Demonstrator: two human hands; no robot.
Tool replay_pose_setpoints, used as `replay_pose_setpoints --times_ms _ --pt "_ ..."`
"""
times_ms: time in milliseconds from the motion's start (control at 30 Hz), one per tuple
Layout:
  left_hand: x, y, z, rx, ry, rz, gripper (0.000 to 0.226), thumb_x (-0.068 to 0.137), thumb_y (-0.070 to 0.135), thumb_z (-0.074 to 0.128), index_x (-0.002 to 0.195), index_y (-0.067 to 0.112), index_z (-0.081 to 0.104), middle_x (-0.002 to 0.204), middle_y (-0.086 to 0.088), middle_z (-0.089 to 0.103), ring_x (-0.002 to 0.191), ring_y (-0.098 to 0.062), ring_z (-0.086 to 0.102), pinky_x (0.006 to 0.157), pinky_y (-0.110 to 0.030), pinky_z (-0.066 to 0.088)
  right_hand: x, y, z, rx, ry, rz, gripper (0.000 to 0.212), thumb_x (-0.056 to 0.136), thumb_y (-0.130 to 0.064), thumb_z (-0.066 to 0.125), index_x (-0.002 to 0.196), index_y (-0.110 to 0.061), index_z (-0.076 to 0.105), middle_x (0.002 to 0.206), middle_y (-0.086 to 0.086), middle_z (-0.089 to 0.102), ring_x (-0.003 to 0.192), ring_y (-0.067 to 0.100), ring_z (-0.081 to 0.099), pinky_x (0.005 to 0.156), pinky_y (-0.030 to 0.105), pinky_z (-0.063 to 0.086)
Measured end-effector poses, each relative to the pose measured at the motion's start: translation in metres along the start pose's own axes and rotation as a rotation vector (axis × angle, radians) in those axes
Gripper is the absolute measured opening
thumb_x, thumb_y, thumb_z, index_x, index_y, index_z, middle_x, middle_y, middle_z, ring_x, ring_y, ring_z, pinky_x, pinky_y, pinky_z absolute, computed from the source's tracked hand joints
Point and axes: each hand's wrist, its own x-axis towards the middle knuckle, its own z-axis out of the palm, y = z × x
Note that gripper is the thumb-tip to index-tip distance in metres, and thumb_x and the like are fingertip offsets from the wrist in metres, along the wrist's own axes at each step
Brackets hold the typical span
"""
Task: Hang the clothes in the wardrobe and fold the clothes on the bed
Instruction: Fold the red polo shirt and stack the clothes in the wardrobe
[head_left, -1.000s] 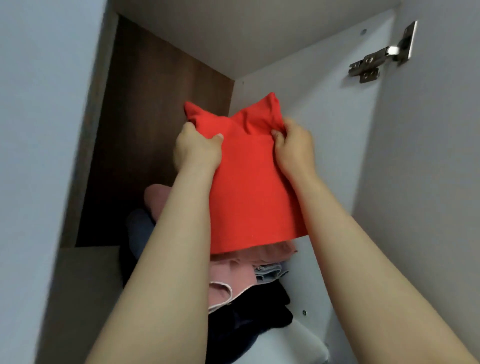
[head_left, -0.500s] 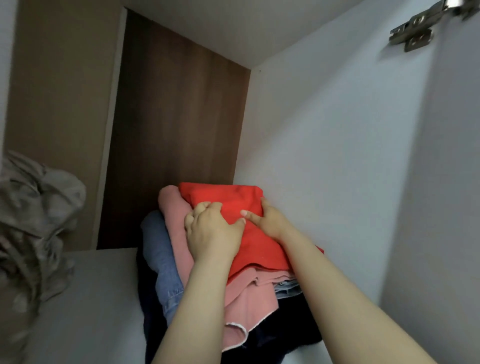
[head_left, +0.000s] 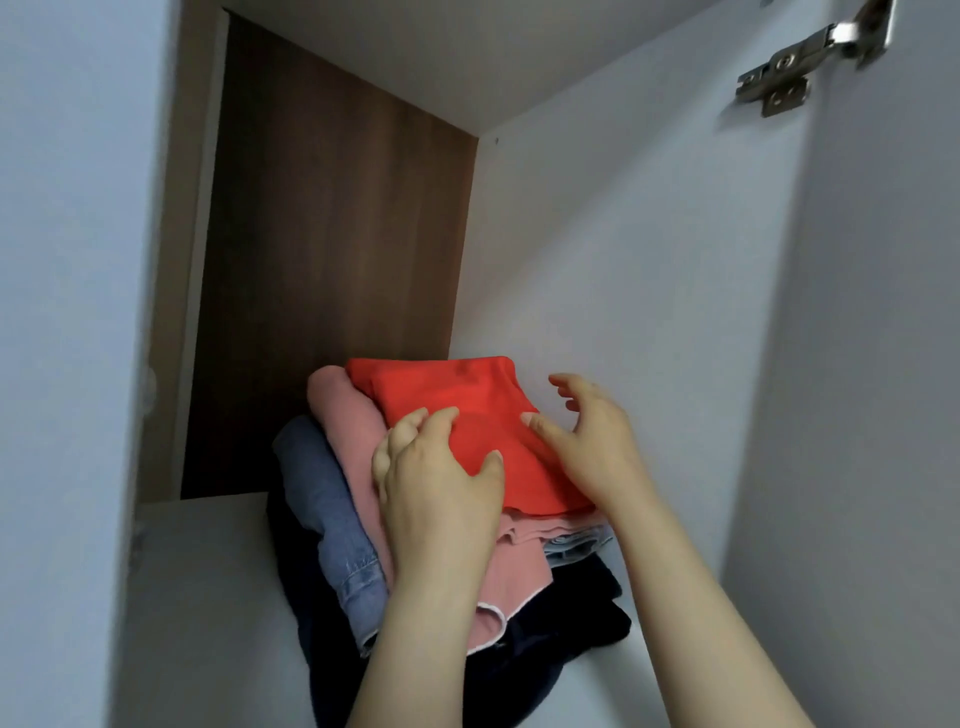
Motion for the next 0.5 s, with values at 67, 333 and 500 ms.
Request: replay_pose_setpoints --times_ms 67,333,500 --pt "-0.016 0.003 -0.006 -0.047 0.000 0.031 0.050 0.081 0.030 0.070 0.129 0.026 0.056 0.138 0.004 0.047 0.132 -0.019 0.036 0.112 -0.034 0.028 -0.025 -0.007 -0.019 -0.007 0.069 0.003 0.054 0.084 -0.031 0.071 0.133 -0.017 0.053 0.129 0.003 0.058 0.115 0.017 0.055 0.097 0.033 0.044" --pt "-0.077 0.022 -0.018 -0.180 -0.186 0.167 0.052 0.075 0.020 0.075 0.125 0.020 0.061 0.131 -0.002 0.057 0.129 -0.027 0.041 0.112 -0.048 0.024 -0.167 -0.045 -0.103 -0.272 0.272 0.127 0.046 0.086 -0.033 0.067 0.130 -0.027 0.055 0.119 -0.012 0.059 0.101 0.001 0.055 0.092 0.028 0.048" --pt "-0.133 0.016 -0.038 -0.365 -0.416 0.239 0.051 0.073 0.014 0.077 0.121 0.014 0.063 0.124 -0.004 0.060 0.120 -0.028 0.048 0.107 -0.049 0.033 -0.254 -0.086 -0.143 -0.472 0.388 0.257 0.038 0.084 -0.025 0.069 0.121 -0.024 0.061 0.112 -0.011 0.063 0.098 0.002 0.059 0.089 0.029 0.051"
